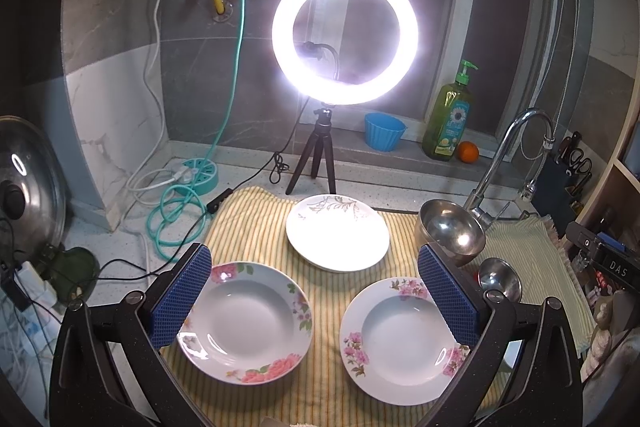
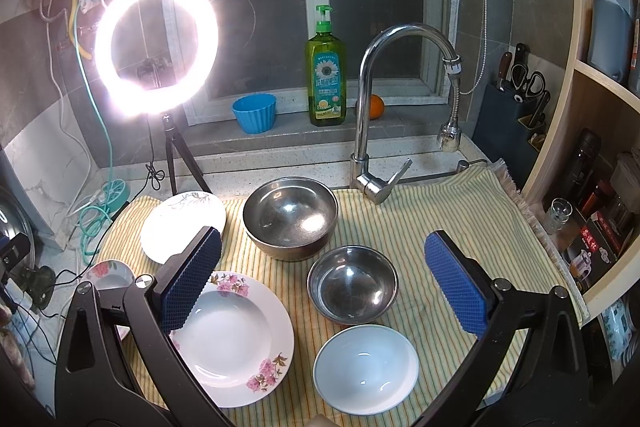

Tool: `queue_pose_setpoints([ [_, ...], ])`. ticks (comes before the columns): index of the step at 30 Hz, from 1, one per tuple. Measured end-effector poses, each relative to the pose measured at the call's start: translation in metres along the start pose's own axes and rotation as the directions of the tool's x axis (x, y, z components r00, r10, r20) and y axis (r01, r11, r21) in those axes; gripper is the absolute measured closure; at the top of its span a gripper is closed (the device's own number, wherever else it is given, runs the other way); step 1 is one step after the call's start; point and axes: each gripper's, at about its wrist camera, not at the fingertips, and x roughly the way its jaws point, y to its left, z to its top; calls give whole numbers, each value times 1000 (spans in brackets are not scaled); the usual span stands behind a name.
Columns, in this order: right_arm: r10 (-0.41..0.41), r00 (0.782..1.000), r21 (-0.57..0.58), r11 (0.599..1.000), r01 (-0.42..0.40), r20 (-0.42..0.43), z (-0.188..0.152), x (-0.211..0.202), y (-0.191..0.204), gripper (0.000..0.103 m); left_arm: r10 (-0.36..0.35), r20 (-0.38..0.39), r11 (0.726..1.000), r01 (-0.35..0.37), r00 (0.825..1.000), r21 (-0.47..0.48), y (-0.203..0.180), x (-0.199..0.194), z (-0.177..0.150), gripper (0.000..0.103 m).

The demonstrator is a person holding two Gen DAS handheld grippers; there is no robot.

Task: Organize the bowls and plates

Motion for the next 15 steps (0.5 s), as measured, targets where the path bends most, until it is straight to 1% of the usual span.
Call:
queue_pose_setpoints([
  [15,-4,1000,0,1000,4,-11,-4,3,2,0,-13,-23,1000,13,1000,3,-1,6,-3,1],
])
